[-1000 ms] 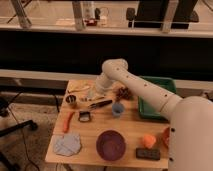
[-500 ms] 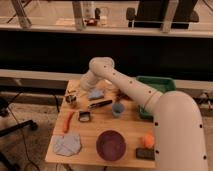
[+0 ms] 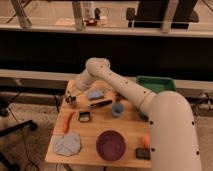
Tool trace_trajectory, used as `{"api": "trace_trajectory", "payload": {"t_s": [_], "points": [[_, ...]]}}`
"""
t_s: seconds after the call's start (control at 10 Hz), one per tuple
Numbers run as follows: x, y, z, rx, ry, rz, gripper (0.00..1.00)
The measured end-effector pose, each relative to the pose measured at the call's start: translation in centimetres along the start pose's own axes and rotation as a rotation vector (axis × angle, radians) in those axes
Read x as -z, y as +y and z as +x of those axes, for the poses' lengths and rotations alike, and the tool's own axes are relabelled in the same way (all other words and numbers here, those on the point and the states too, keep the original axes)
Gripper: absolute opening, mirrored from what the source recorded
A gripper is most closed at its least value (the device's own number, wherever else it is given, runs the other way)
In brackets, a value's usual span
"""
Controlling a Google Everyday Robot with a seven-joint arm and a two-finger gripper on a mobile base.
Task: Place fork in metal cup
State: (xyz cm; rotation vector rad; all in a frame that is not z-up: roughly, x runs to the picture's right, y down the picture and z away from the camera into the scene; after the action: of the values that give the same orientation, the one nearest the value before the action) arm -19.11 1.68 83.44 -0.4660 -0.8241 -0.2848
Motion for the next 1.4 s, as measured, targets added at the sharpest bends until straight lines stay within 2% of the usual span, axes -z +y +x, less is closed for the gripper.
{"api": "trace_trajectory", "payload": {"t_s": [0.3, 0.6, 1.4], "points": [[-2.0, -0.7, -0.6, 0.017, -0.044, -0.008, 0.04], [-3.6, -1.3, -1.1, 0.035, -0.066, -0.018, 0.04], [-5.4, -1.8, 0.9, 0.047, -0.059, -0.015, 0.04]]}}
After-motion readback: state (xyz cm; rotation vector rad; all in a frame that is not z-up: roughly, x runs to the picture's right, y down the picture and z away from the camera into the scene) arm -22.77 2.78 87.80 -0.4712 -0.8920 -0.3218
